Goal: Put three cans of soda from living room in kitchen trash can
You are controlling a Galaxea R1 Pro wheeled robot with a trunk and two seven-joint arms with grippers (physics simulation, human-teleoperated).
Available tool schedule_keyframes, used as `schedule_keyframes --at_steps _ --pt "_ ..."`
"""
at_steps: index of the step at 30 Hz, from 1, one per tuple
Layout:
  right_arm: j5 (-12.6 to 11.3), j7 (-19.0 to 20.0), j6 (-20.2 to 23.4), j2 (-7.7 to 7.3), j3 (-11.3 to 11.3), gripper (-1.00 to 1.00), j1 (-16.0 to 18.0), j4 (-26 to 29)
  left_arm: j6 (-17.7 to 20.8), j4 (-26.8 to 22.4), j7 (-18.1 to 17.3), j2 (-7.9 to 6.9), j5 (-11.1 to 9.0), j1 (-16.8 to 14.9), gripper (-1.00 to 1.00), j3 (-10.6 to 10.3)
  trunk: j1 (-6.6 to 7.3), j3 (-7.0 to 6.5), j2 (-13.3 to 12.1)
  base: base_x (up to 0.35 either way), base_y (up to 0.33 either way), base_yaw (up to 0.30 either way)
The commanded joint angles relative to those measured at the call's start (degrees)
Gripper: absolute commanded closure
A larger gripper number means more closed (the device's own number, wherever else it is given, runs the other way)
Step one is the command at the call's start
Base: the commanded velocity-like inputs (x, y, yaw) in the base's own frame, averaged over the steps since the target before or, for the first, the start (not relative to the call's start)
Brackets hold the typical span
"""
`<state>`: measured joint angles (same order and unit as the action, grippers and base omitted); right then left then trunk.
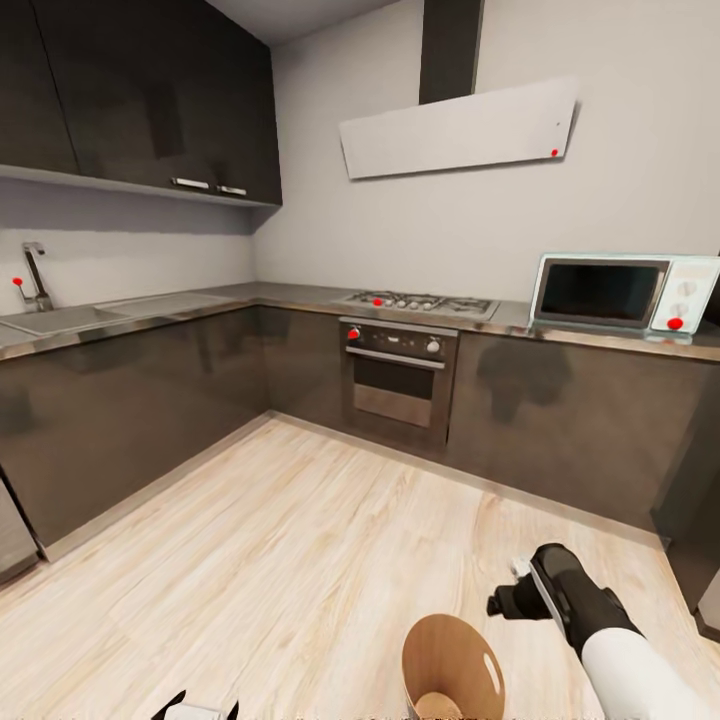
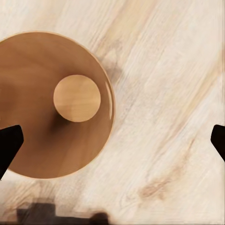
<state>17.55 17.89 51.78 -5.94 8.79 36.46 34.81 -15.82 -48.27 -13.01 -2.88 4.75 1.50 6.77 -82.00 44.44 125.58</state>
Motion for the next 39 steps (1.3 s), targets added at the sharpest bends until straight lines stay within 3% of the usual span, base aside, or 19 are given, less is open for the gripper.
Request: schedule_keyframes --at_steps 1,13,15,18,24,30,39 --pt "0.04 -0.07 0.03 -0.10 0.00 -1.00 0.22 -0.52 0.00 0.00 0.00 0.00 0.00 0.00 -1.00 0.00 -0.23 0.18 0.42 0.000 0.000 0.000" --pt "0.37 -0.90 0.88 -0.62 -0.05 -1.00 4.27 -8.92 0.00 0.02 0.00 -0.10 -0.03 0.00 -1.00 0.00 -2.86 2.34 5.23 0.000 0.000 0.000" --pt "1.33 -1.05 0.92 -1.26 -0.07 -1.00 6.70 -14.35 0.00 0.02 0.00 -0.07 -0.01 0.00 -1.00 0.00 -3.30 2.70 6.03 0.000 0.000 0.000" --pt "3.44 -1.09 0.89 -1.54 -0.05 -1.00 7.86 -16.68 0.00 0.00 0.00 -0.05 -0.01 0.00 -1.00 0.00 -3.96 3.24 7.23 0.000 0.000 0.000" --pt "7.17 -0.61 1.12 -1.91 -0.01 -1.00 10.80 -18.83 0.00 0.02 0.00 0.03 0.00 0.00 -1.00 0.00 -5.28 4.31 9.64 0.000 0.000 0.000" --pt "7.97 -0.34 5.03 -2.04 0.07 -1.00 12.12 -19.15 0.00 0.02 0.00 0.09 0.00 0.00 -1.00 0.00 -6.60 5.39 12.05 0.000 0.000 0.000" --pt "7.92 -0.20 5.97 -1.26 0.00 -1.00 12.34 -18.74 0.00 0.02 0.06 0.15 0.06 0.00 -1.00 0.00 -8.57 7.01 15.66 0.000 0.000 0.000"
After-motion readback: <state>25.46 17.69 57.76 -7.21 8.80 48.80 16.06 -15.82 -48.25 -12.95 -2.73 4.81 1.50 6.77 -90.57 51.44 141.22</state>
